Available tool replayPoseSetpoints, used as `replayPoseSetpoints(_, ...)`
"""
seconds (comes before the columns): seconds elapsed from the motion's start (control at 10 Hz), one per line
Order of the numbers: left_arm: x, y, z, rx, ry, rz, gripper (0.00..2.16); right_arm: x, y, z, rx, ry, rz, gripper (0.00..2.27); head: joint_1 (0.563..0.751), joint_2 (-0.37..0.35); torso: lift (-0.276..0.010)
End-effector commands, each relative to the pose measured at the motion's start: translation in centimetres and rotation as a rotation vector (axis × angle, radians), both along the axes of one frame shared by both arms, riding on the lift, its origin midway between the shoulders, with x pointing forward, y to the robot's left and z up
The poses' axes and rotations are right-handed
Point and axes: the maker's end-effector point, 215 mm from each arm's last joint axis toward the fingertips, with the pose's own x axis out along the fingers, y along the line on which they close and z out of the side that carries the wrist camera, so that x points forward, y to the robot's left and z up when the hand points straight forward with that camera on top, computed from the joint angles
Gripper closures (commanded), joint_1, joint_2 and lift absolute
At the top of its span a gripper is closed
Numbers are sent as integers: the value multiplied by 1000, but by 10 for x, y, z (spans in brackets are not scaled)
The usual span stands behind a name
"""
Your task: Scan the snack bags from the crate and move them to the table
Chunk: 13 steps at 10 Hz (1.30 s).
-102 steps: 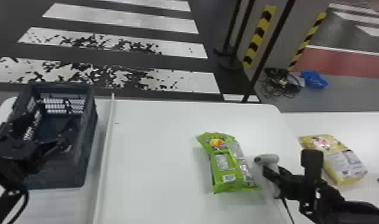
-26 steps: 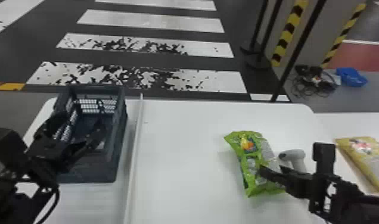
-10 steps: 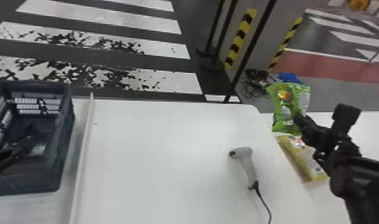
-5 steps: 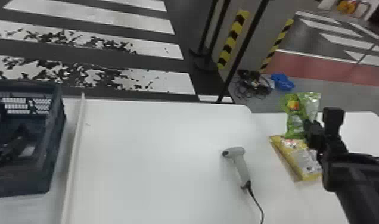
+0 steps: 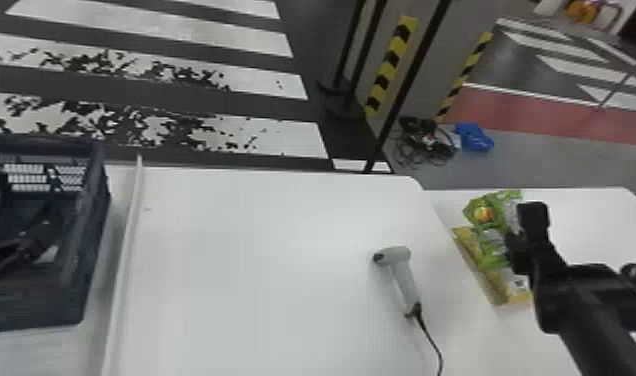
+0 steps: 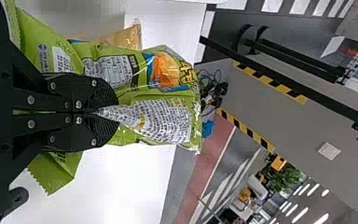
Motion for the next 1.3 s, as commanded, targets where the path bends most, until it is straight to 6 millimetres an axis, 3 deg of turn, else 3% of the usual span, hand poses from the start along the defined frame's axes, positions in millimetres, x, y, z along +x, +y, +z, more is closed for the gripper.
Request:
replayPoseSetpoints(0.0,0,-2,0,-1,1,-4,33,0,0,0,19,-9,-10,2243,695,-350,-95)
replayPoseSetpoints(0.1,0,-3,1,-2,-2,-5,33,3,4,1,20,-17,-4,1507,695,-350,-95)
replayPoseSetpoints(0.2,0,-5,2,-3,-4,-8,33,4,6,4,23,-16,-2,-2,695,-350,-95)
replayPoseSetpoints(0.5,0,-7,5,-3,-10,-10,33,-2,21,16,111,1,-54,49,695,-350,-95)
replayPoseSetpoints(0.6,-1,-7,6,-2,-10,-11,33,3,41,27,149,-22,-41,49,695,-350,-95)
replayPoseSetpoints(0.8,-1,-8,8,-3,-12,-11,33,4,97,52,266,-100,7,49,695,-350,-95)
replayPoseSetpoints(1.0,-2,-10,9,-2,-12,-14,33,15,174,77,381,-207,101,53,695,-350,-95)
replayPoseSetpoints(1.2,-3,-17,8,1,-11,-22,33,27,254,70,483,-235,207,60,695,-328,-95)
